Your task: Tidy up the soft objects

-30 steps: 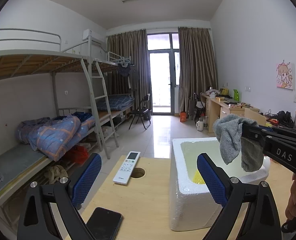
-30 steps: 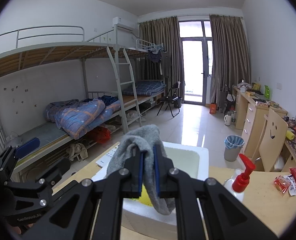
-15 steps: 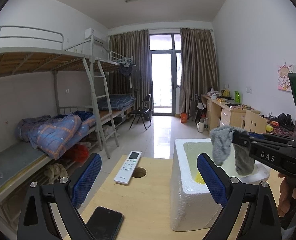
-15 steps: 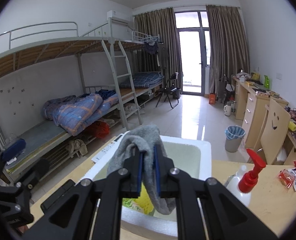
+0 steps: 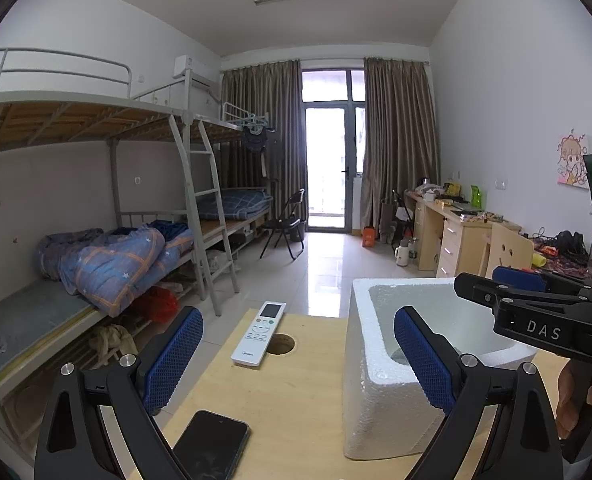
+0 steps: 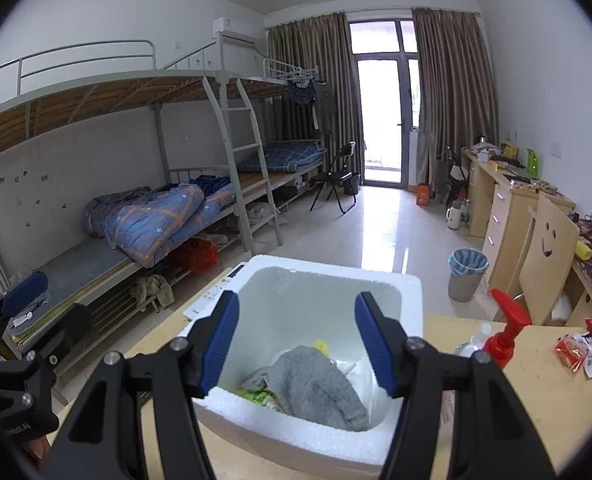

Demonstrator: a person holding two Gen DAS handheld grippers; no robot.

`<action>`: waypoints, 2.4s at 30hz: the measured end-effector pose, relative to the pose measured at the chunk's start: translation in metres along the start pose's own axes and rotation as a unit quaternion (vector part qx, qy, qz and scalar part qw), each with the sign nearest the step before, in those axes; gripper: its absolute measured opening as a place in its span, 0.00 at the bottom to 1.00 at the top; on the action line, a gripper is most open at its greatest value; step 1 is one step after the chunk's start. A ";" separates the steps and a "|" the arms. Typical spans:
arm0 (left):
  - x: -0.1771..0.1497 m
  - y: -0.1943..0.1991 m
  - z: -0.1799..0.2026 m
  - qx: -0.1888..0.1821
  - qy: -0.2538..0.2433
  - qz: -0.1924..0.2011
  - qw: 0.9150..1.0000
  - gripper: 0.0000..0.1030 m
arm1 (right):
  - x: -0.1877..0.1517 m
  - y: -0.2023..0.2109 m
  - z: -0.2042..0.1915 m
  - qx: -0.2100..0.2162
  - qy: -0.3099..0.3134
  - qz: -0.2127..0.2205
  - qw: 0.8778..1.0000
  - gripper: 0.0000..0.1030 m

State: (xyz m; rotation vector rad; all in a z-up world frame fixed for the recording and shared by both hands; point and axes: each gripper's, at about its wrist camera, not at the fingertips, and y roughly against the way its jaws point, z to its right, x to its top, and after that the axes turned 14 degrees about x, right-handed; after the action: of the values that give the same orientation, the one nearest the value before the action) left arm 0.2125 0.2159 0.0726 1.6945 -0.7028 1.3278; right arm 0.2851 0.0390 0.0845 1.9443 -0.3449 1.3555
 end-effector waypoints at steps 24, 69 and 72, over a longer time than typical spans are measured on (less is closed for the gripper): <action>-0.014 0.103 -0.013 -0.034 0.016 0.056 0.998 1.00 | -0.032 0.104 -0.033 -0.015 0.018 0.069 0.997 1.00; -0.121 0.186 0.017 -0.082 0.034 0.092 0.992 1.00 | -0.174 0.195 -0.032 -0.087 0.004 0.133 0.987 1.00; -0.130 0.189 0.022 -0.086 0.027 0.085 0.992 1.00 | -0.183 0.197 -0.029 -0.095 -0.005 0.129 0.987 1.00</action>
State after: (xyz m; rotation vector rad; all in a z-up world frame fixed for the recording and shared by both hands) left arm 0.0294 0.0968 -0.0014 1.4834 -0.9190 1.3828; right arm 0.0742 -0.1114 0.0065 1.7949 -0.7261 1.4175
